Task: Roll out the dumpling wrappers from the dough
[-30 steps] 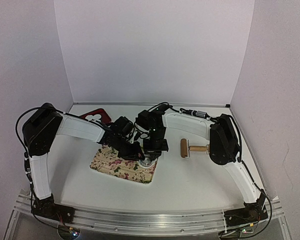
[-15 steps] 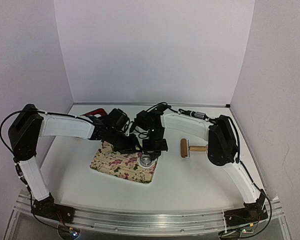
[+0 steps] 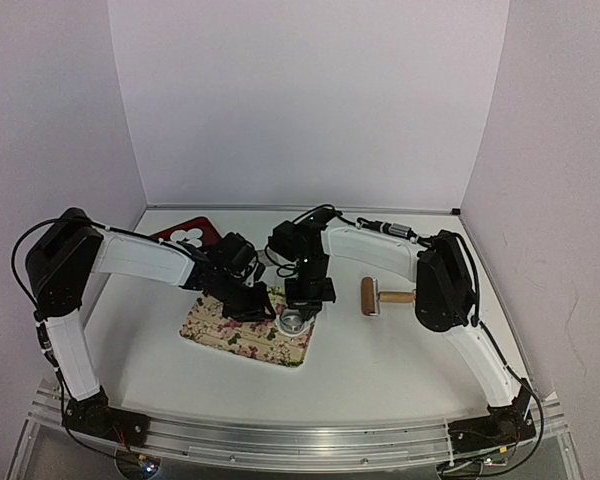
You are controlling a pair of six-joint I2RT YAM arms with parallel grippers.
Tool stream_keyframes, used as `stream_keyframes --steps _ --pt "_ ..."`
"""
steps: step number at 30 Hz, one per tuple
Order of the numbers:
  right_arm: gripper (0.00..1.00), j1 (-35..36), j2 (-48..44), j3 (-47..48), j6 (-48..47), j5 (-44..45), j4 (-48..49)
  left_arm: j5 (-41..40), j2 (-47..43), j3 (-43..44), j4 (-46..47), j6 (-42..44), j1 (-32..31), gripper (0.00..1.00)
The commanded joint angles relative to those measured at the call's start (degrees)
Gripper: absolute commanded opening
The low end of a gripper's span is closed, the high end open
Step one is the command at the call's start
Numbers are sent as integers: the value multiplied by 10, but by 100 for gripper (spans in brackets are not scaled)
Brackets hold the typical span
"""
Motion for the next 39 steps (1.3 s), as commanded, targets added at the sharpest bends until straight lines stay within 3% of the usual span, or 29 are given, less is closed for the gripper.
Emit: stream_keyframes --steps 1,13,24,39 --pt "0 12 78 -34 -8 33 6 30 35 13 27 -2 3 26" --pt "0 13 80 -29 -10 30 6 55 77 27 37 2 3 22" --pt "0 13 85 -30 -10 31 6 61 101 36 66 10 4 0" --pt "0 13 88 -39 -10 45 -1 69 -58 -56 188 -3 2 0"
